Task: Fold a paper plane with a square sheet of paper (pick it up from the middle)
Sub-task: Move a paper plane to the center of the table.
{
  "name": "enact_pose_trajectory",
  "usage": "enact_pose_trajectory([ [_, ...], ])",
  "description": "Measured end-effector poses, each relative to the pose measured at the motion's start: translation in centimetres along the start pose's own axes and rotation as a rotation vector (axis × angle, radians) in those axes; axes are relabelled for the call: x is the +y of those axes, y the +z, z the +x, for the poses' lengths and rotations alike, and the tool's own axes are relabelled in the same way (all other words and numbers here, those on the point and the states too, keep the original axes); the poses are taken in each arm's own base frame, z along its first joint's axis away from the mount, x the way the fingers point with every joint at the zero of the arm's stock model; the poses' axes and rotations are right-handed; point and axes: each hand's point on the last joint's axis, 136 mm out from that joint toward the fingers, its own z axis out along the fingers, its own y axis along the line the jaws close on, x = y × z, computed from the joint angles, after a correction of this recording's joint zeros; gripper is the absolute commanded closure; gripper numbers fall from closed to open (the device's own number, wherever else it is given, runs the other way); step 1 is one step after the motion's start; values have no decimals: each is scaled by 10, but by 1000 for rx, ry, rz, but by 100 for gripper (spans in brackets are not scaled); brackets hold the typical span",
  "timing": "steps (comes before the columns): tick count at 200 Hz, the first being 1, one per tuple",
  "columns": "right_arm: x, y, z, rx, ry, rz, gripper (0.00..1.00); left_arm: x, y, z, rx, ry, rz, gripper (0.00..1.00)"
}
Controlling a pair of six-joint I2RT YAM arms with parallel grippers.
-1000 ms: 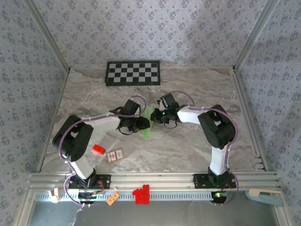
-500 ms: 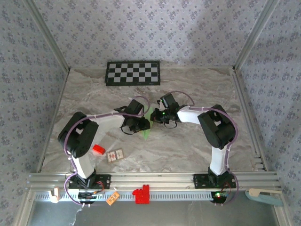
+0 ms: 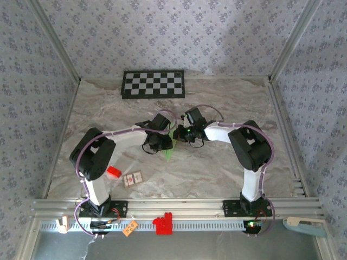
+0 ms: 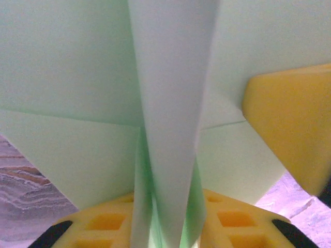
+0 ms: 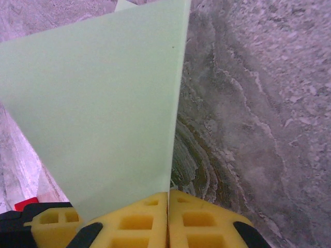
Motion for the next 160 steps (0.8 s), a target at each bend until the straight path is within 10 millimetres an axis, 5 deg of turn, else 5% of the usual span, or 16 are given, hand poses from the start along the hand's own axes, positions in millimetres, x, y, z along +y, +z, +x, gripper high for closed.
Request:
enact_pose_trajectory([
  [67,-4,-10,-6,-32,5,17,66,8,-3,-4,-10,17,-61,93],
  [117,-33,-77,-28,-234,36,116,41,-6,-19,-35,-72,86,-110,92],
  [160,-68,-130,-32,-387,68,226,36,-25,-11,-79,-124,139,-174,89],
])
